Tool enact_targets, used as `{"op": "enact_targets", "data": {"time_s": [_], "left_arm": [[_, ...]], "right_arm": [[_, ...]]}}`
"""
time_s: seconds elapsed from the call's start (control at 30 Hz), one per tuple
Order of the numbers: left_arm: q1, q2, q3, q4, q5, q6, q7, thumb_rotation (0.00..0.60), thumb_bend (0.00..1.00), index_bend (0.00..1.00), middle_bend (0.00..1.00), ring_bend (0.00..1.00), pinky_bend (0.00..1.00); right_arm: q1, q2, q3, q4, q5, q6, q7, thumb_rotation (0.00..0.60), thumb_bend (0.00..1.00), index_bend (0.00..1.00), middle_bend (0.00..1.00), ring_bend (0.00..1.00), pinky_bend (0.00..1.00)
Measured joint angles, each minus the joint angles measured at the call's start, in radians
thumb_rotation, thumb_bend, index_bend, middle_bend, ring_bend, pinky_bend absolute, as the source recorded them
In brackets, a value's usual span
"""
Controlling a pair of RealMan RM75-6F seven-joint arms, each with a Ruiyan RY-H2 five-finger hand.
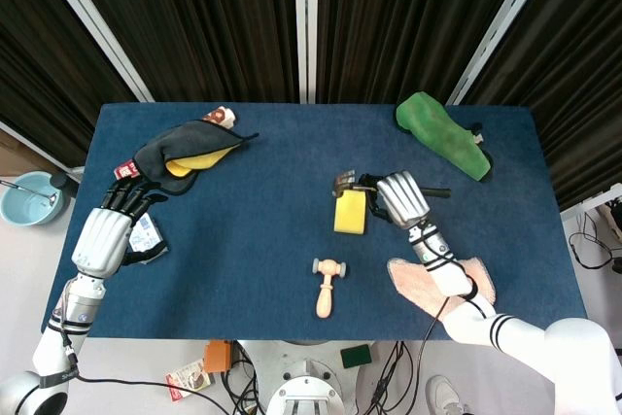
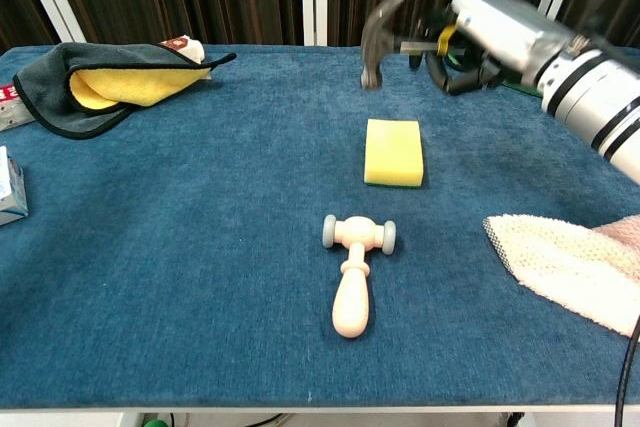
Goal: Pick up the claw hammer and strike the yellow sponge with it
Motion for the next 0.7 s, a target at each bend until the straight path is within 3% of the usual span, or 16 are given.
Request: {"op": "enact_targets", "data": {"time_s": [0.17,0.33,0.53,0.7], "left_arm": [[-0.002,-0.005,0.0,0.005,-0.002,-0.004,-0.002,0.6,0.12,0.28,0.18,0.08,0.11],[-0.002,-0.008,0.001,0.012,-0.005,-0.008,-0.006,0.6,0.12,0.28,0.18,0.08,0.11],[0.0,-0.009,0.004,0.018,-0.009,-0.009,-0.012,0.6,0.12,0.28,0.18,0.08,0.11],[0.002,-0.008,0.003,0.019,-0.009,-0.007,-0.015,0.6,0.12,0.28,0.18,0.08,0.11]], "right_arm": [[-0.01,0.012,0.009,-0.012,-0.015,0.033,0.032,0.6,1.0,1.0,0.87,0.86,0.82],[-0.004,0.007,-0.024,0.01,-0.007,-0.062,-0.036,0.6,1.0,1.0,0.87,0.86,0.82],[0.012,-0.009,-0.067,0.046,0.03,-0.228,-0.206,0.6,1.0,1.0,0.87,0.86,0.82],[0.009,-0.009,-0.064,0.041,0.046,-0.219,-0.217,0.6,1.0,1.0,0.87,0.86,0.82]]}}
